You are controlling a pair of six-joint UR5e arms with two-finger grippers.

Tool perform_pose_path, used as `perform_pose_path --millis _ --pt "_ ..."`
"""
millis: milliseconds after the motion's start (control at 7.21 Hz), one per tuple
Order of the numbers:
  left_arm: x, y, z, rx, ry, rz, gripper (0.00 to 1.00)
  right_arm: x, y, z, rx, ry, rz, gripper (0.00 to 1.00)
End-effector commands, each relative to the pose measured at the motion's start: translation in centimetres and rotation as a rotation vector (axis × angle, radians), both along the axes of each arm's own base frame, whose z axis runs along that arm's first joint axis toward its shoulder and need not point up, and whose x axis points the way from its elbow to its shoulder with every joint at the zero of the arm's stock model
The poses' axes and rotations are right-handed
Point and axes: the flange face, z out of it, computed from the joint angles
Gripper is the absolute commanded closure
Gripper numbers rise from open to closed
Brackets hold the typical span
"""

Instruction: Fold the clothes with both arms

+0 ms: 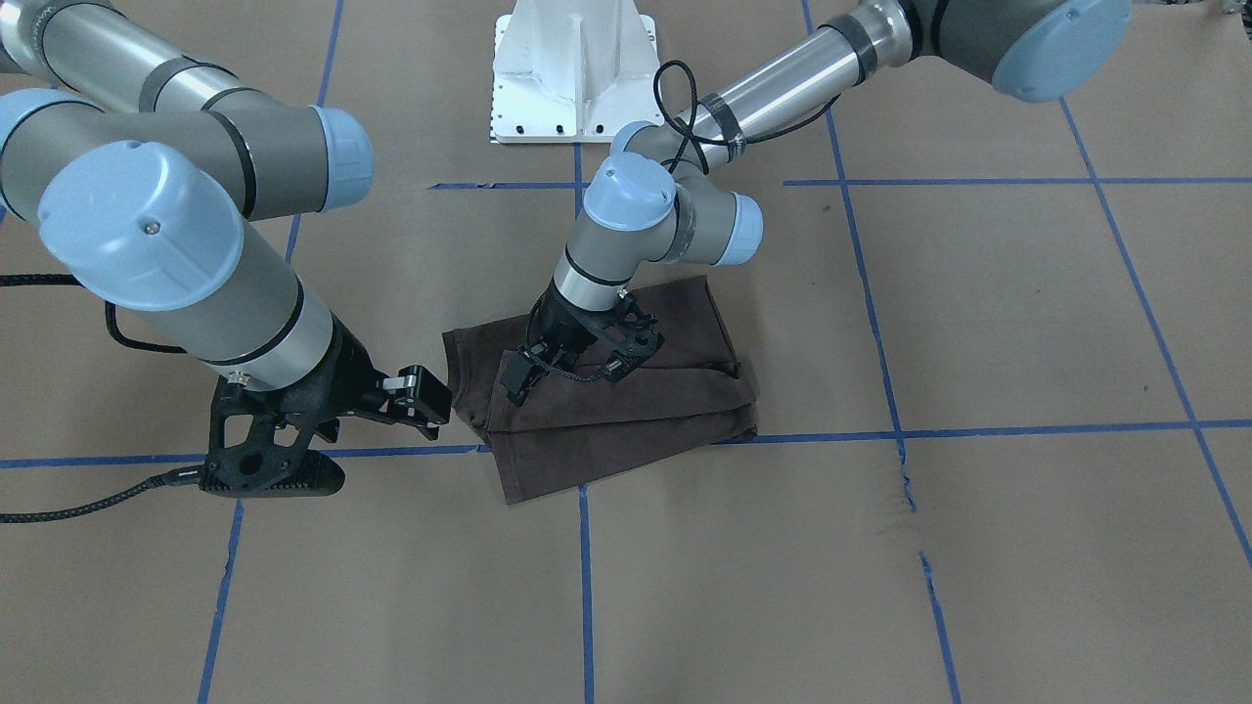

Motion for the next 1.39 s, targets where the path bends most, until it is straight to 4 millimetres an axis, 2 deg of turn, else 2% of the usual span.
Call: perform_pose_path --millis 0,416,693,970,1248 --pt "-0.6 -1.2 0.2 0.015 0.010 -0.021 0.00 0.1 0.2 0.1 0.001 0.000 0.001 0.00" --pt "-1.8 -2.8 -0.3 0.029 0.010 -0.041 0.00 0.3 0.4 0.6 -0.001 0.000 0.000 0.00" --pt "-1.4 -3.7 1.4 0.036 0.011 -0.046 0.00 0.6 0.9 1.0 0.001 -0.001 0.000 0.00" --pt "-1.1 -4.6 0.6 0.047 0.011 -0.074 0.00 1.0 1.3 1.8 -0.001 0.001 0.000 0.00" --pt "-1.9 -6.9 1.0 0.076 0.059 -0.104 0.00 2.1 2.0 2.7 0.026 0.000 -0.012 0.00"
